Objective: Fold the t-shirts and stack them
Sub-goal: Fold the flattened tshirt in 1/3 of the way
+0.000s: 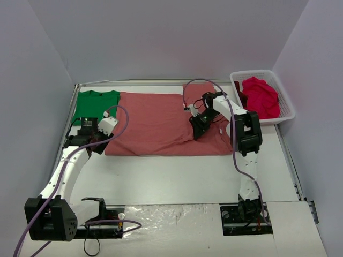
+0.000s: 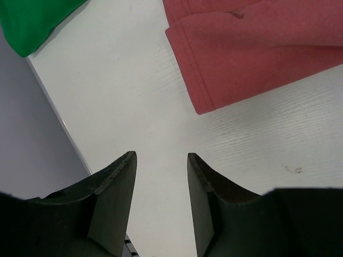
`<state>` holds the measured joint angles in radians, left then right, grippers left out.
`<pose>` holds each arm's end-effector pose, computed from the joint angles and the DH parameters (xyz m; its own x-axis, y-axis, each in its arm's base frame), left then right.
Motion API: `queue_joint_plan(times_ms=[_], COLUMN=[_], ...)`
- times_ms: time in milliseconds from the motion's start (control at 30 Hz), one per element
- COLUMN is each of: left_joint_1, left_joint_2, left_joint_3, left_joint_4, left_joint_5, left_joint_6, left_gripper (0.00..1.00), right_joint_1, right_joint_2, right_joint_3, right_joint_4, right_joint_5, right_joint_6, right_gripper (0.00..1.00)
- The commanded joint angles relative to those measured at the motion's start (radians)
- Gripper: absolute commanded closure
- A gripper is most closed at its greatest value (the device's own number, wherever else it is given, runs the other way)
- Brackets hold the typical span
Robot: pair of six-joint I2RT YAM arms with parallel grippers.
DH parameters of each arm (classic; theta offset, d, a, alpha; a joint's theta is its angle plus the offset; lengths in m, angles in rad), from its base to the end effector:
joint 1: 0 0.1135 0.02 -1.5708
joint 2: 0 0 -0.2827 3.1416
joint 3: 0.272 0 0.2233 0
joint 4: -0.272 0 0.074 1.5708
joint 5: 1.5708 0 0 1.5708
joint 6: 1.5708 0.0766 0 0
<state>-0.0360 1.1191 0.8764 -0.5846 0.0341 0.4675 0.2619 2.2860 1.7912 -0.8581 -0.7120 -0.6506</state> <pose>0.2215 -0.0106 0.2636 -0.6301 0.4734 -0.6155 0.3842 0.8789 0.2826 0.4233 0.1653 0.1487 -0.5491 -0.6219 -0.5584 -0.8357 0.3997 0.3767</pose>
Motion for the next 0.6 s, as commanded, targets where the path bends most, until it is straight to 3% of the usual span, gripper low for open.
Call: queue_joint_plan(times_ms=[0, 200, 567], left_joint_1=[0.010, 0.012, 0.015], left_joint_2=[-0.002, -0.008, -0.002], left_joint_3=[-0.001, -0.004, -0.007], left_joint_4=[0.000, 0.000, 0.002], left_joint_5=[0.003, 0.003, 0.006], left_joint_6=[-0.006, -0.006, -0.001], left_gripper=[0.59, 0.58, 0.58], right_joint_1=[0.022, 0.051, 0.164], right_joint_2=[-0.036, -0.042, -0.059], right_joint_3=[-0.033, 0.002, 0.108], right_joint_4=[-0.002, 0.008, -0.010], right_joint_5=[0.124, 0.190, 0.405], right_joint_6=[0.012, 0.035, 0.034], right_gripper=[0.80, 0.96, 0.99])
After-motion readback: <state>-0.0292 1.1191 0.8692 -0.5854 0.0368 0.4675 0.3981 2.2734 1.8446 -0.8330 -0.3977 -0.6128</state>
